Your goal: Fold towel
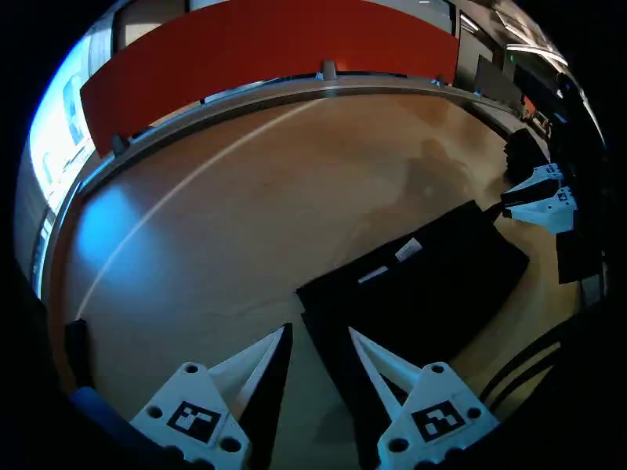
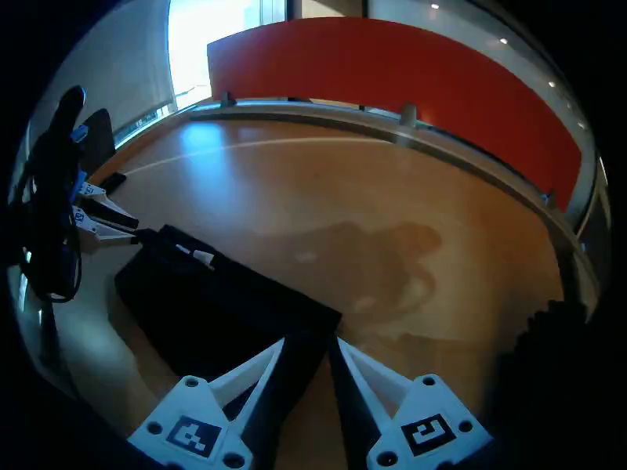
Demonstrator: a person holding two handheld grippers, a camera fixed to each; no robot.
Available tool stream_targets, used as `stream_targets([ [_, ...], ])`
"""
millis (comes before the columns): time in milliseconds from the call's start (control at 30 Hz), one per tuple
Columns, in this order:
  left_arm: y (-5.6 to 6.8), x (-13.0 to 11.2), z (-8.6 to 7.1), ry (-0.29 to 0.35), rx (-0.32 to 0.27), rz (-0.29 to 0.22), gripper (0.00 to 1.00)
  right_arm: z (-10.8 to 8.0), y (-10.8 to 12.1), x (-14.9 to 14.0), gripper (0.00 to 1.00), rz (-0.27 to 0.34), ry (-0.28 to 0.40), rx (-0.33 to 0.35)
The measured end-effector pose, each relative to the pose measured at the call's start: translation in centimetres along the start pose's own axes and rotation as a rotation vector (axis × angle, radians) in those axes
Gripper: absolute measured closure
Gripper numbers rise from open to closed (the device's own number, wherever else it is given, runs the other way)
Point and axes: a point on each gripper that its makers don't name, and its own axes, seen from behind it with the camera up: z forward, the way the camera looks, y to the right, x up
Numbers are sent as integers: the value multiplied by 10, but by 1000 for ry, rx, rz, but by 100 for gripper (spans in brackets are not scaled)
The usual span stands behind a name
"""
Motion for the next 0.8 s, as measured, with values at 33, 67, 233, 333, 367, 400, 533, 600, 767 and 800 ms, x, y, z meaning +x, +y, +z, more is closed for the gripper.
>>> stream_targets([
  [33, -1, 0, 0, 1, 3, -2, 53, 0, 1, 0, 66, -3, 0, -5],
  [67, -1, 0, 1, 1, 5, -5, 50, 0, 3, 0, 65, -5, 1, -10],
  [233, -8, 1, 1, 2, 24, -21, 28, 0, 9, 3, 38, -7, 11, -37],
  [333, -12, 3, 0, 9, 32, -26, 15, -2, 12, 5, 29, -10, 19, -46],
  [367, -14, 5, -1, 13, 34, -27, 9, -2, 12, 5, 24, -11, 21, -48],
  [400, -14, 6, -2, 18, 36, -26, 7, -3, 11, 5, 19, -12, 22, -47],
  [533, -16, 9, -7, 33, 39, -23, 6, -6, 9, 5, 8, -14, 28, -42],
  [600, -17, 8, -10, 34, 39, -25, 6, -8, 9, 5, 7, -14, 32, -43],
  [767, -15, 4, -15, 36, 35, -37, 6, -15, 5, 4, 7, -13, 39, -41],
  [800, -14, 3, -17, 38, 34, -40, 6, -17, 5, 4, 7, -13, 41, -41],
])
